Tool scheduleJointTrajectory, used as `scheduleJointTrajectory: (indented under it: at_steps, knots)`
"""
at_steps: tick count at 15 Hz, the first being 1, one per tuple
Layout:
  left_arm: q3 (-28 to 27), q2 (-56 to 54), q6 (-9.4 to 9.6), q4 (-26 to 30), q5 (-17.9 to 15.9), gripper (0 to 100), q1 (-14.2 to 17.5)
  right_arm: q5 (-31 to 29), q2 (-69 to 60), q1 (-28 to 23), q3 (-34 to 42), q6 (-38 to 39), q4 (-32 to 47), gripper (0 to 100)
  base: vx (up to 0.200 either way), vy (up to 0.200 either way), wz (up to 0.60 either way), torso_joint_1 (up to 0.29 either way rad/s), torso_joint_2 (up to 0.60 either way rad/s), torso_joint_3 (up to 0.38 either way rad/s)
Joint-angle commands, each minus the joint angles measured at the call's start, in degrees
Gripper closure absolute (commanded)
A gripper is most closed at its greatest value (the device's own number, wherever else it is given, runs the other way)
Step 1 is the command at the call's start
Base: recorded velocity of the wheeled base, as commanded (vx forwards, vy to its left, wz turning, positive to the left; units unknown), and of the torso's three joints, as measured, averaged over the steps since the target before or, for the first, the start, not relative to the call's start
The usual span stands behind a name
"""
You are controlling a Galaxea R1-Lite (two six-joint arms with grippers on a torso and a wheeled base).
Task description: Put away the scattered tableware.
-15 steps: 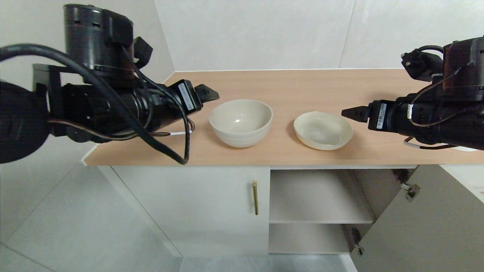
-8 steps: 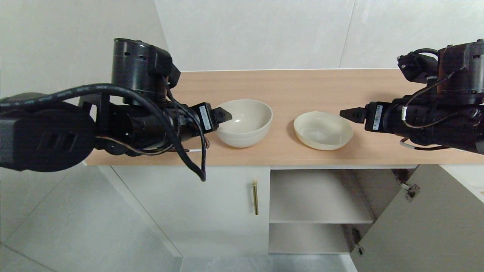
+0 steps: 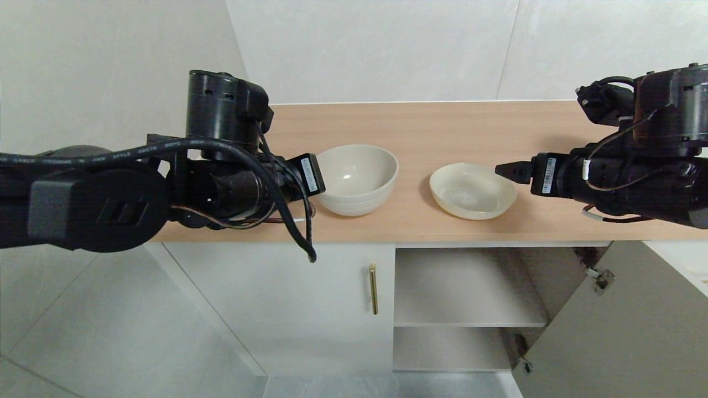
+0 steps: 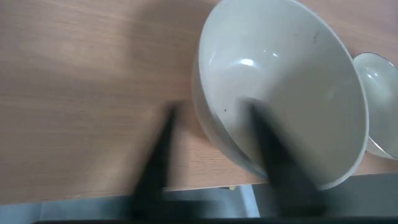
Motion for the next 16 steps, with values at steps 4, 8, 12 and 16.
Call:
scheduleJointTrajectory:
  at_steps: [4, 8, 12, 16]
  knots:
    - [2.2, -4.7, 0.08, 0.0, 0.9, 100, -1.1, 0.0, -0.1, 0.0, 0.0, 0.0, 0.0, 0, 0.000, 0.000, 0.00, 0.000, 0.00, 0.000]
    - [6.0, -8.3, 0.69, -4.1, 0.6, 100, -2.3, -0.4, 1.0, 0.0, -0.1, 0.0, 0.0, 0, 0.000, 0.000, 0.00, 0.000, 0.00, 0.000]
    - [7.1, -8.5, 2.27, -5.1, 0.6, 100, -2.3, -5.3, 5.6, 0.0, -0.7, -0.2, -2.2, 0, 0.000, 0.000, 0.00, 0.000, 0.00, 0.000]
    - [7.1, -8.6, 2.27, -5.1, 0.6, 100, -2.3, -7.8, 8.7, -0.3, -0.7, -1.4, -5.0, 0, 0.000, 0.000, 0.00, 0.000, 0.00, 0.000]
